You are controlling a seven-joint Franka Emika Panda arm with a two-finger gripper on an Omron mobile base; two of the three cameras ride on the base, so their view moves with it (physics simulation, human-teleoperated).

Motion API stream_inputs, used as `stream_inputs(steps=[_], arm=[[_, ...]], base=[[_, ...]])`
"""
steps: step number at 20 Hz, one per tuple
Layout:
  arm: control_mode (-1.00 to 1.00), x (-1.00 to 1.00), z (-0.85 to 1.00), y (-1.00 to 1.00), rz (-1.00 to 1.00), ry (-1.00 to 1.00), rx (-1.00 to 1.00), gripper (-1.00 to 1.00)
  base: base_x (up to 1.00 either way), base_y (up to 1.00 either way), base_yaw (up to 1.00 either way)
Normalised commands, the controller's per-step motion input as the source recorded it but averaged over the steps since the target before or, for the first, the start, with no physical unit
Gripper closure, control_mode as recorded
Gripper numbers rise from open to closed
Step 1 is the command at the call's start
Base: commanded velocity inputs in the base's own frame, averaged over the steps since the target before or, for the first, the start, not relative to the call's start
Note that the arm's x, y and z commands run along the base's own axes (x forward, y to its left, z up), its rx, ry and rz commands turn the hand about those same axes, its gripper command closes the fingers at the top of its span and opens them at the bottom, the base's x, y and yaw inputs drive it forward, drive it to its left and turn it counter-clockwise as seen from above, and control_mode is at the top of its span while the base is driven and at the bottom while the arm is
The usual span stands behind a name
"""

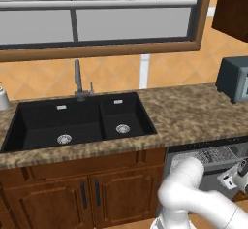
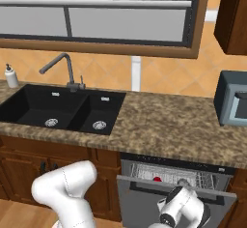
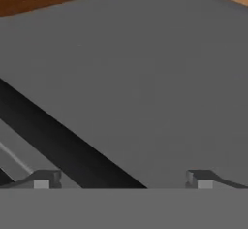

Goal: Pick up the cup and bowl from the counter, place them in the dishwasher, and close the dishwasher door.

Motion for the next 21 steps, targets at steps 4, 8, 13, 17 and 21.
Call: stream_inputs(steps=[4, 8, 13, 17, 21], arm=[[-1.0, 0.93, -0.98, -0.47, 0.08, -0.35, 0.29, -1.0], [-1.0, 0.6, -0.99, -0.52, 0.06, -0.35, 0.36, -1.0], [-1.0, 0.15, -0.82, -0.51, 0.05, -0.15, 0.35, -1.0], [-1.0, 0.13, -0.46, -0.2, 0.03, 0.0, 0.11, -1.0], [-1.0, 0.9, -0.9, -0.12, 0.0, -0.11, 0.15, -1.0]], base=[[0.0, 0.0, 0.0], [0.0, 0.0, 0.0], [0.0, 0.0, 0.0], [0.0, 0.0, 0.0], [0.0, 0.0, 0.0]])
